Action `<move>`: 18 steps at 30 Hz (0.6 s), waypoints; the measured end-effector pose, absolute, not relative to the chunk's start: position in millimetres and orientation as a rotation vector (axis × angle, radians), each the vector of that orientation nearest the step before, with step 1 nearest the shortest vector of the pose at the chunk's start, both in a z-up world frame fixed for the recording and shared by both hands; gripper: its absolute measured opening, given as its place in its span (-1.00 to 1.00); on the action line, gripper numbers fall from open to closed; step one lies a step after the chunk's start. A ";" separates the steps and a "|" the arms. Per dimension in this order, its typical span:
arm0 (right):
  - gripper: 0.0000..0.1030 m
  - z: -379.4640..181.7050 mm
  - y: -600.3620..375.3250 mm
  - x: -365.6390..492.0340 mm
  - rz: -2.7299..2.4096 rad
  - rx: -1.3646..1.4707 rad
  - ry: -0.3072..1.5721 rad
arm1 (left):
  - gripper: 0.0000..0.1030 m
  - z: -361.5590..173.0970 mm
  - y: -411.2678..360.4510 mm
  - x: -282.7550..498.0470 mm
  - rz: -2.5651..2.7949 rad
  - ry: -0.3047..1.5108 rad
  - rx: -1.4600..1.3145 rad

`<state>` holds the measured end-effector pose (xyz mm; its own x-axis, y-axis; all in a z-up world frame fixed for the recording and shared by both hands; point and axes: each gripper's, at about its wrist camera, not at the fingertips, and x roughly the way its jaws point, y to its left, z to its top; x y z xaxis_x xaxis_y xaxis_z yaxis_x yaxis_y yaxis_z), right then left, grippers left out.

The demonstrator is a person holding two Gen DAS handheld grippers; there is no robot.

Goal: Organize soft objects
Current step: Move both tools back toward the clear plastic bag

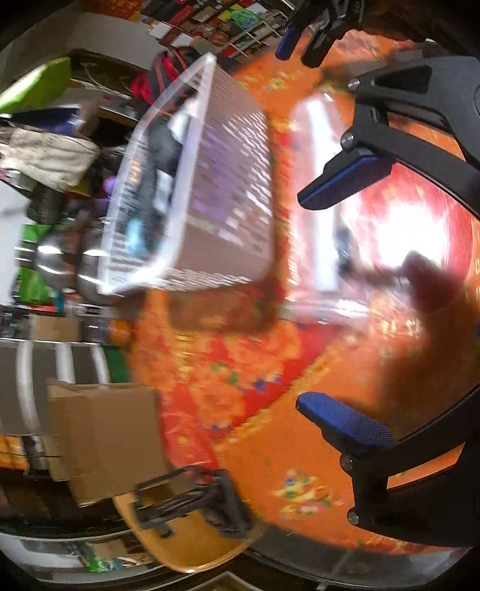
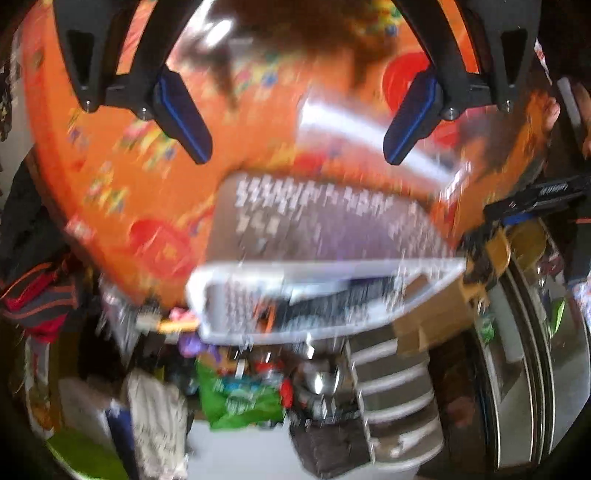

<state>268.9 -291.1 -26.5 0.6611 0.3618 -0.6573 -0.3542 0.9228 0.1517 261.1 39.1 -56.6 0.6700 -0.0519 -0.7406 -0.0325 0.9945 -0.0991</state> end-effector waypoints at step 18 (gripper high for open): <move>0.65 -74.8 -251.5 272.8 0.433 -0.082 0.866 | 0.90 -110.4 26.7 279.2 -0.078 0.990 -0.067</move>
